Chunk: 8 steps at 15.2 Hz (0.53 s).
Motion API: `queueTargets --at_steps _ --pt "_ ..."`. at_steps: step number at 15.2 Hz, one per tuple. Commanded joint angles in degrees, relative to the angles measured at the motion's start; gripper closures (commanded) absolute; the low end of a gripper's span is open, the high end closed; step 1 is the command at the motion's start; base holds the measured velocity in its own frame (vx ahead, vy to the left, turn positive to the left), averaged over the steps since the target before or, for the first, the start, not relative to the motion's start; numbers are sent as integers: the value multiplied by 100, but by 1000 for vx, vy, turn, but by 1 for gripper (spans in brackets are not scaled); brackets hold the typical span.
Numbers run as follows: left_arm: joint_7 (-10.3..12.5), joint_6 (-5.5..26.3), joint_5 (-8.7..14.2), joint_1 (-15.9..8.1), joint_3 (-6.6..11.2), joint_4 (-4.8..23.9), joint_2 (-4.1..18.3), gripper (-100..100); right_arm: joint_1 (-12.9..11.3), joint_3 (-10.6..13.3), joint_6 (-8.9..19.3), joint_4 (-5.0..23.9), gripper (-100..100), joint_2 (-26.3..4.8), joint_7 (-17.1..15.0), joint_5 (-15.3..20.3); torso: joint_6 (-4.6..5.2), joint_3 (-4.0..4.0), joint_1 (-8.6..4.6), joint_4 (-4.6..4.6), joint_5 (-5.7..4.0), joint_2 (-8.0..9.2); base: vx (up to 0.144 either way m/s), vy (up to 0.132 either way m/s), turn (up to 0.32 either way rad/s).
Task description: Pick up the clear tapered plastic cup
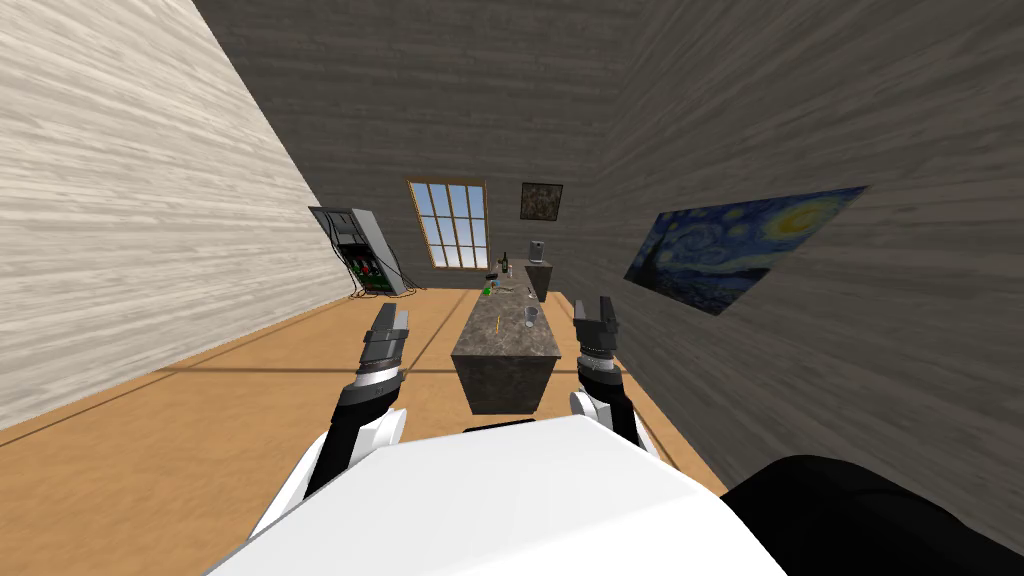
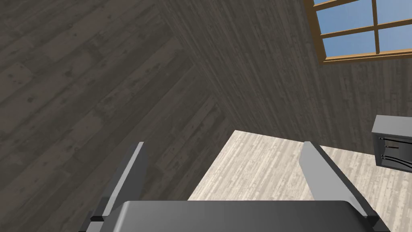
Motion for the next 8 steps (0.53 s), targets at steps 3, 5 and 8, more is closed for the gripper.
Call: queueTargets --at_steps 3,5,8 --pt "0 0 0 0 0 0 0 0 -17 -12 13 220 -100 -462 -5 84 -1 0 0 0 0 1 -5 7 55" --pt "0 0 0 0 0 0 0 0 -25 -17 19 327 -100 -687 -8 126 -1 1 1 0 0 2 -7 9 50" --pt "0 0 0 0 0 0 0 0 -33 -22 26 452 -100 -928 -11 175 -2 1 1 0 0 3 -7 9 60"
